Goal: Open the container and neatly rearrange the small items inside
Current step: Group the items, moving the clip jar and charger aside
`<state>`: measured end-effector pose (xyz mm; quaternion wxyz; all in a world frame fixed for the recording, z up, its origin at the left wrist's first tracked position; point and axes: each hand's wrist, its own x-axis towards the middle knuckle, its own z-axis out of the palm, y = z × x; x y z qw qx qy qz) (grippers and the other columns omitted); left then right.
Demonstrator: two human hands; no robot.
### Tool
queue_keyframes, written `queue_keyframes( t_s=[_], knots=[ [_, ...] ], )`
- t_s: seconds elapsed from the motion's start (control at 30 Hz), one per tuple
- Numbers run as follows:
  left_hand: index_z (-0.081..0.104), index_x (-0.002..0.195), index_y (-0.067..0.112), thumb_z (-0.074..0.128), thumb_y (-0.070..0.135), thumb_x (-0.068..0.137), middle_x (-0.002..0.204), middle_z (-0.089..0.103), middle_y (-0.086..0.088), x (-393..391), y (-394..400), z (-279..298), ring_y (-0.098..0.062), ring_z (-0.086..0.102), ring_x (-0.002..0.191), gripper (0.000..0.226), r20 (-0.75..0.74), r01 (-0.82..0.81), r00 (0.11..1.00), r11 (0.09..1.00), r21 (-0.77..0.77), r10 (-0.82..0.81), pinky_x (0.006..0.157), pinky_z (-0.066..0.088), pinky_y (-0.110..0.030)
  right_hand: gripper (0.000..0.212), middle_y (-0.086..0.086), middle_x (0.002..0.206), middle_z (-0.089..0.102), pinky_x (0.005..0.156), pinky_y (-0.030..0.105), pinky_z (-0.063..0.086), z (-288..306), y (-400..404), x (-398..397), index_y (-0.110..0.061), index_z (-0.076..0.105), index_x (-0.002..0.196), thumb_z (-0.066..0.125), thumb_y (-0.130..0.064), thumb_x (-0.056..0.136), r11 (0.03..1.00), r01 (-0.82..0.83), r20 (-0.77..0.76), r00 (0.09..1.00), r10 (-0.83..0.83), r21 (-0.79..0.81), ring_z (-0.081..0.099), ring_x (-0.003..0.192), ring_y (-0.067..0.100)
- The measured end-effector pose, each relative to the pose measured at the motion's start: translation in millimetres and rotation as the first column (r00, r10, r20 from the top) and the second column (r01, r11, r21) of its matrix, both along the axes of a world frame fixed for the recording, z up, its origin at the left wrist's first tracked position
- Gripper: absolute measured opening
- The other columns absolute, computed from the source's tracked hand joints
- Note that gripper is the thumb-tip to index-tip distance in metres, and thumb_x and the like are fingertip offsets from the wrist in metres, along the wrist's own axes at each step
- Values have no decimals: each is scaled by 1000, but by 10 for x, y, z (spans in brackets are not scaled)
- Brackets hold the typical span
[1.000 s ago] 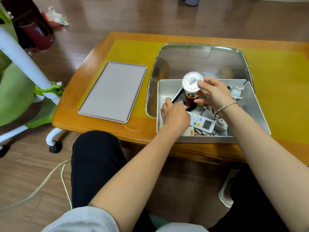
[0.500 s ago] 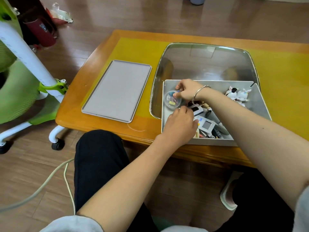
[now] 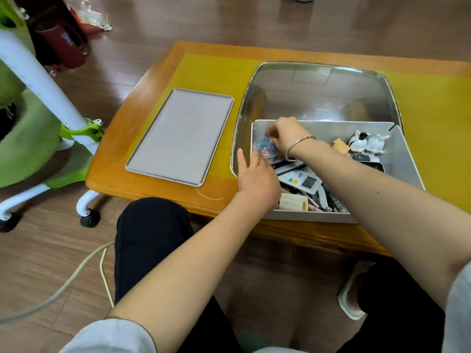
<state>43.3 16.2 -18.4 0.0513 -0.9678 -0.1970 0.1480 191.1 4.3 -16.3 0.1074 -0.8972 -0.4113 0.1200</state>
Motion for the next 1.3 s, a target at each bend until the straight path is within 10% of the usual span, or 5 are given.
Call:
queue_keyframes(
  t_s=[0.77, 1.1, 1.2, 1.3],
  knots=[
    [31, 147, 13, 42, 34, 97, 154, 29, -11, 169, 95, -1, -28, 10, 145, 56, -36, 11, 999, 994, 109, -7, 113, 5, -60, 38, 14, 117, 59, 90, 37, 44, 3, -88, -198, -21, 64, 121, 64, -37, 86, 986, -96, 151, 982, 117, -140, 56, 108, 31],
    [14, 152, 12, 42, 28, 96, 158, -14, -17, 11, 118, -59, -38, -18, 143, 65, 112, 1, 994, 999, 35, -5, 115, -3, -57, 38, 9, 116, 53, 95, 41, 36, 7, -210, -240, -30, 59, 124, 60, -39, 87, 986, -106, 188, 974, 130, -130, 46, 116, 31],
    [5, 152, 15, 58, 11, 87, 158, -12, -17, -155, 120, -79, -39, 2, 145, 84, 276, -86, 951, 974, -209, 143, 114, 23, -50, 44, 8, 121, 54, 97, 42, 36, 97, -258, -262, -27, 56, 128, 62, -39, 86, 993, -101, 139, 984, 109, -68, 46, 119, 29],
    [-9, 151, 11, 60, 6, 86, 151, 25, -24, -264, 124, -99, -34, 56, 112, 94, 292, -190, 904, 904, -384, 313, 71, 46, -34, 39, 8, 121, 55, 100, 40, 35, 190, -411, -259, -22, 59, 124, 64, -31, 86, 998, -45, 105, 994, 39, 48, 48, 119, 28]
  ],
)
